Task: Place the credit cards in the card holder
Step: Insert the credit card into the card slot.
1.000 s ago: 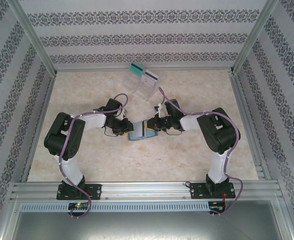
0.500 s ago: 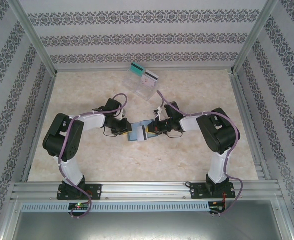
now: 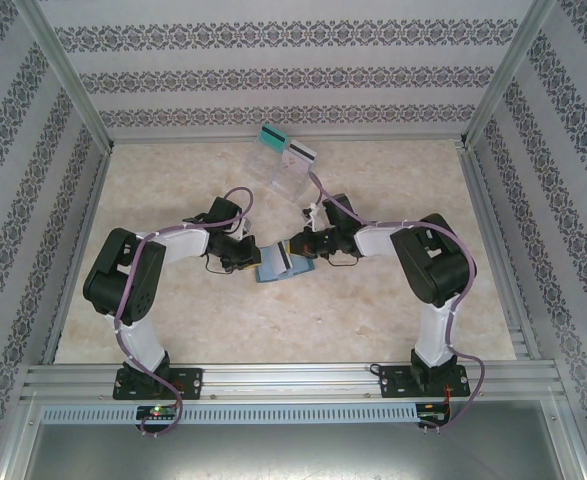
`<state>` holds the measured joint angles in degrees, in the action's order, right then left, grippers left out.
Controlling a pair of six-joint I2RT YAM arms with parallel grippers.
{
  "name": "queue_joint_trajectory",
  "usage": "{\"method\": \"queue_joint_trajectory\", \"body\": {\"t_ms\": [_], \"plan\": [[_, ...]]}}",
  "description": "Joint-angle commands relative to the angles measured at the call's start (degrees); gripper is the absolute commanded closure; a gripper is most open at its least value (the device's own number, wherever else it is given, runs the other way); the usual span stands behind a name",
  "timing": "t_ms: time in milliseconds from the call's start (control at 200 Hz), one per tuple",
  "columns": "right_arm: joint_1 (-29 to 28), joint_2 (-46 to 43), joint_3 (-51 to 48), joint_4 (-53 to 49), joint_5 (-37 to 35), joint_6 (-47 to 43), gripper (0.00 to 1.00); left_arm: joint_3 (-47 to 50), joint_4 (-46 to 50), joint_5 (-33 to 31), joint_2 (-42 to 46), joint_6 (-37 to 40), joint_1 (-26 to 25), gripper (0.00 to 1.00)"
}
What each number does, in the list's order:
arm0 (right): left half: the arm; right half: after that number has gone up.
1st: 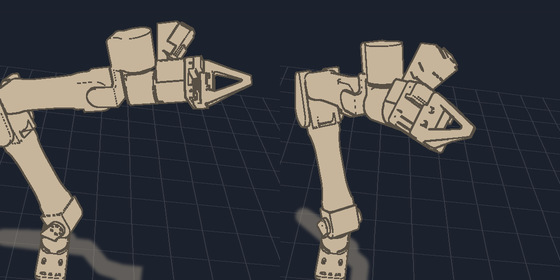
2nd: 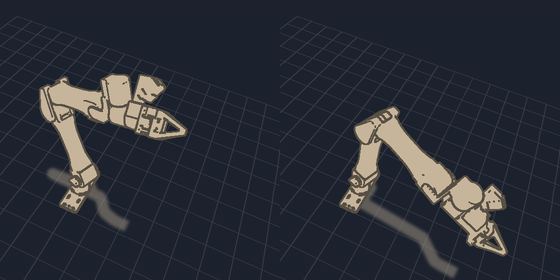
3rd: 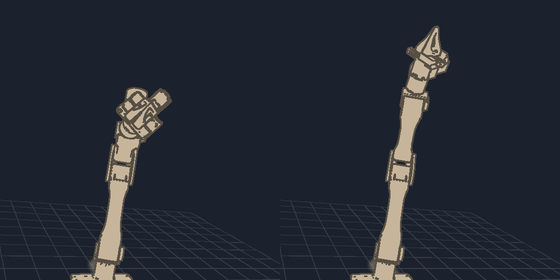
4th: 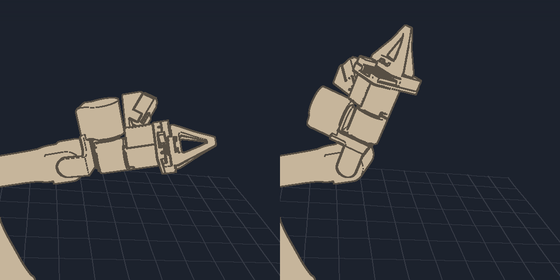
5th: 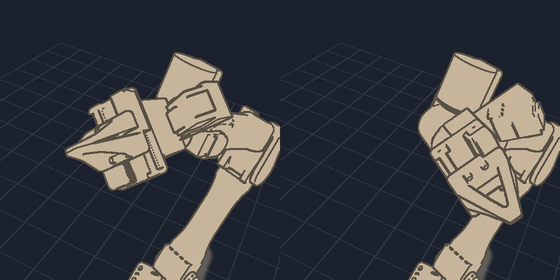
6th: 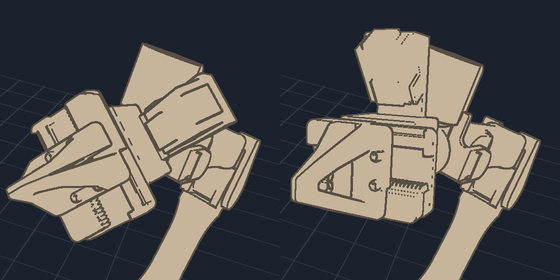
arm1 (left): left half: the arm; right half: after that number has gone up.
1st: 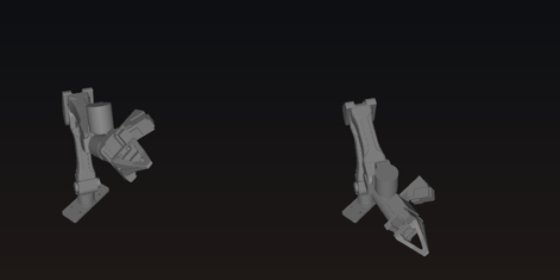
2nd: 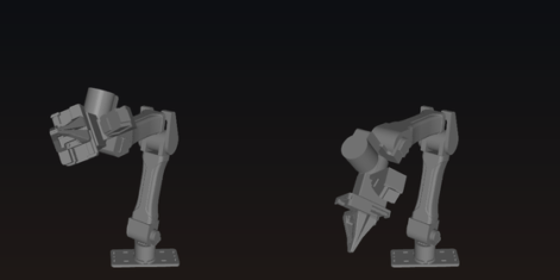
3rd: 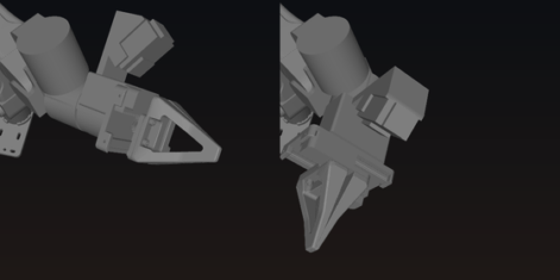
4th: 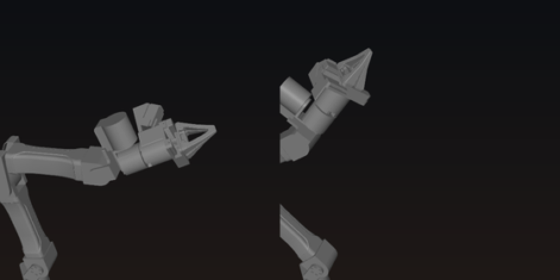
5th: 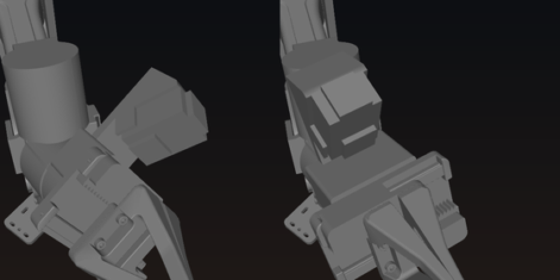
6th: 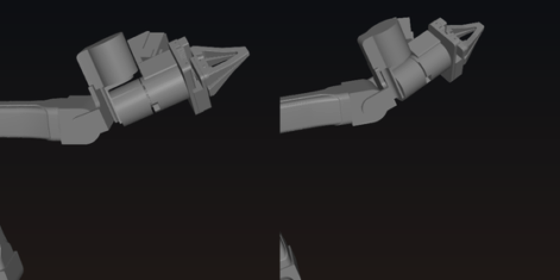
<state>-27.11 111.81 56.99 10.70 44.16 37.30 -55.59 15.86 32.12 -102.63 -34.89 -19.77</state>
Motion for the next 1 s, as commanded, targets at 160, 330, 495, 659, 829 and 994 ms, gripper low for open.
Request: {"method": "queue_joint_trajectory", "body": {"t_ms": [160, 330, 495, 659, 829, 994], "plan": [[-3.08, 1.83, 0.50, 0.05, -1.82, -0.06, 1.00, 1.30, 2.53, -2.13, -0.38, 0.75, 0.35, 0.96], [-4.82, 1.32, 0.29, 0.91, -4.58, 1.05, 1.00, 1.29, 2.51, -1.97, -0.30, 0.73, 0.41, 0.96], [-4.90, -0.23, -1.64, 3.03, -8.65, 3.20, 1.00, 1.68, 2.69, -2.14, 0.28, 0.79, 0.36, 0.96], [-3.53, -2.61, -4.70, 5.00, -10.85, 4.53, 1.00, 2.02, 2.71, -2.35, 0.75, 0.71, 0.35, 0.96], [-4.77, -1.02, -2.56, 4.62, -8.59, 4.14, 1.00, 1.49, 2.41, -2.06, 0.07, 0.60, 0.39, 0.92], [-7.06, 1.22, -0.01, 3.81, -7.73, 3.89, 1.00, 0.92, 3.08, -2.24, 0.32, 0.65, 0.39, 0.75]]}}
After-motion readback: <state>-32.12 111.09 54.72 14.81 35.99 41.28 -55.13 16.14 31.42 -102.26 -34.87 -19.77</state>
